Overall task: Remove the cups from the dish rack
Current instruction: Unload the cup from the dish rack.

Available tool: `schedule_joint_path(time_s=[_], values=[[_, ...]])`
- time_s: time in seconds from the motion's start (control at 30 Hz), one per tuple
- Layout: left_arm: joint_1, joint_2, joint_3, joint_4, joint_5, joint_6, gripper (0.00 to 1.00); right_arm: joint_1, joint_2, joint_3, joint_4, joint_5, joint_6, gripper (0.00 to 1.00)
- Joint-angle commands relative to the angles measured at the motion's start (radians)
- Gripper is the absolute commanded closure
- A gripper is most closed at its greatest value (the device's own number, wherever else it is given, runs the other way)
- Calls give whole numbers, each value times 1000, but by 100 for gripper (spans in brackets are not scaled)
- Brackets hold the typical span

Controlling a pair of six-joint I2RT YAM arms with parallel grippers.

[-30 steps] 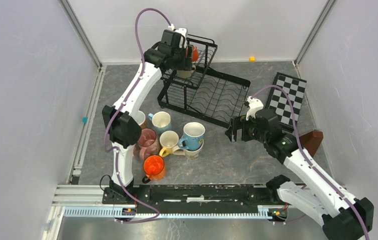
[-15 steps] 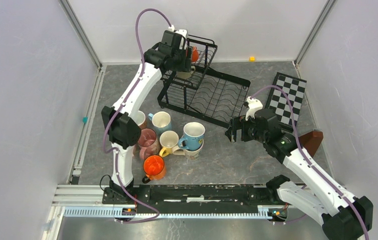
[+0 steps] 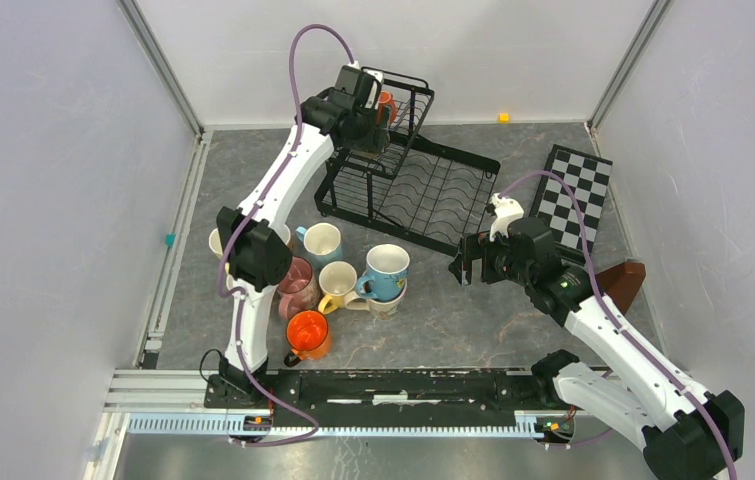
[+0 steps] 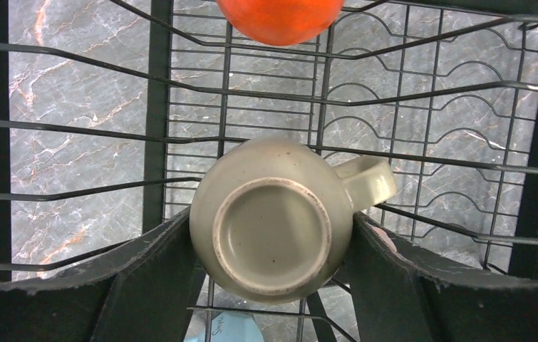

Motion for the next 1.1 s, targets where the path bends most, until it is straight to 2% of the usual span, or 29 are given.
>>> schedule_joint_path(time_s=[0.0, 0.2, 0.33, 0.47, 0.6, 0.9, 1.07], values=[[-11, 9, 34, 26, -33, 34, 20, -1, -4, -4, 22, -6, 1, 2], [-10, -4, 29, 109, -55, 8, 19, -2, -12, 1, 11, 2, -2, 2], [-9, 15, 44, 109, -40, 6, 21, -2, -15, -1, 7, 3, -1, 2], [-10, 10, 21, 108, -39, 3, 31, -2, -16, -7, 11, 2, -1, 2], [-10, -16, 22, 108, -40, 3, 46, -2, -18, -8, 13, 1, 1, 2], [-10, -74, 84, 111, -55, -18, 64, -2, -22, -5, 18, -2, 1, 2], [-9, -100, 91, 122, -51, -26, 68, -3, -23, -5, 21, 0, 1, 2]])
